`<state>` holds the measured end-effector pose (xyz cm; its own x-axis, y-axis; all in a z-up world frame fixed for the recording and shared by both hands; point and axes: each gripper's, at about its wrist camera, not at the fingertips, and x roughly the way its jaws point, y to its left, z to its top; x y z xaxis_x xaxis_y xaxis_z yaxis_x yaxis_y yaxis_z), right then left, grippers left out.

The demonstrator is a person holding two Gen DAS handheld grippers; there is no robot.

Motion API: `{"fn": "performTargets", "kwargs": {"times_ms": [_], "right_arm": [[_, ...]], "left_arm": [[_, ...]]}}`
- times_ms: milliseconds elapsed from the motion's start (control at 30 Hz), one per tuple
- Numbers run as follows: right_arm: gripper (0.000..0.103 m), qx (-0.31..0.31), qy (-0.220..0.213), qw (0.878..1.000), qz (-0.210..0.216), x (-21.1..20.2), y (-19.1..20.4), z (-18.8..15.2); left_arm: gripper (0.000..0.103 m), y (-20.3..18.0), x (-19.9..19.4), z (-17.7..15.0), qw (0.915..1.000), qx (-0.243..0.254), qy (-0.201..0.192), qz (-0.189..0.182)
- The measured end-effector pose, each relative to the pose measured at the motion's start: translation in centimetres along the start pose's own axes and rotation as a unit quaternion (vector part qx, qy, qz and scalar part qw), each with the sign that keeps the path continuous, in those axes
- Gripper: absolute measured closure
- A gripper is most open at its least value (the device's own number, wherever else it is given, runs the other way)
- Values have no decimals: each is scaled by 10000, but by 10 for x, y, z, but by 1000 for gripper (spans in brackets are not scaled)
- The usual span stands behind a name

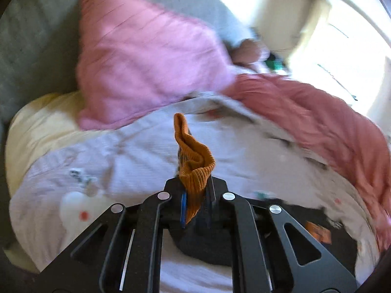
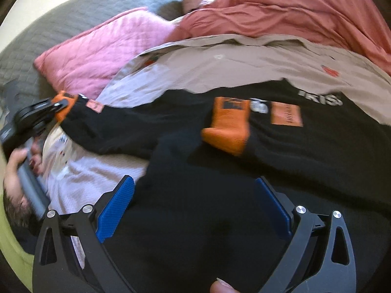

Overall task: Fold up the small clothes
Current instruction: 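Fold the held sleeve across the shirt body with the left gripper, release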

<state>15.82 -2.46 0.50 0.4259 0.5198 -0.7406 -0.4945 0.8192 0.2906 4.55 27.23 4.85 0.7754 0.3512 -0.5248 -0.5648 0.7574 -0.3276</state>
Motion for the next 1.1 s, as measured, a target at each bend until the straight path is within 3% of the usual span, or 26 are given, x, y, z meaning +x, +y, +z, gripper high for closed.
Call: {"fn": "performTargets", "kwargs": {"times_ms": [167, 367, 533, 667, 733, 800, 900, 1000, 1067, 1100], "right_arm": [[5, 451, -192, 9980, -405, -26, -49, 1], [5, 1065, -441, 9873, -1093, -64, -120, -5], [5, 1562, -492, 9751, -1496, -82, -163, -16], [5, 1817, -454, 9700, -1552, -87, -178, -22], [5, 1828, -450, 9698, -1548, -87, -177, -22], [5, 1794, -469, 9710, -1511, -89, -173, -20], [5, 1725, -500, 9731, -1443, -92, -165, -17], [5, 1634, -512, 9755, -1383, -92, -155, -13], [5, 1583, -512, 9782, -1242, -91, -149, -11], [5, 1552, -507, 9795, -1183, -89, -144, -10]], "left_arm": [[99, -78, -20, -28, 9940, 484, 48, -977], [99, -165, -23, -83, 9683, 1520, 664, -1868], [98, -193, -18, -122, 9442, 2183, 1058, -2228], [97, -207, -7, -152, 9239, 2655, 1483, -2324], [93, -213, 0, -165, 9125, 2806, 1764, -2399], [82, -215, 4, -172, 9041, 2934, 1963, -2408], [71, -217, -2, -178, 8928, 3133, 2050, -2506], [63, -214, -9, -173, 8883, 3045, 2073, -2742], [62, -210, -15, -165, 8941, 2961, 1905, -2767], [60, -205, -16, -158, 9009, 2841, 1811, -2736]]}}
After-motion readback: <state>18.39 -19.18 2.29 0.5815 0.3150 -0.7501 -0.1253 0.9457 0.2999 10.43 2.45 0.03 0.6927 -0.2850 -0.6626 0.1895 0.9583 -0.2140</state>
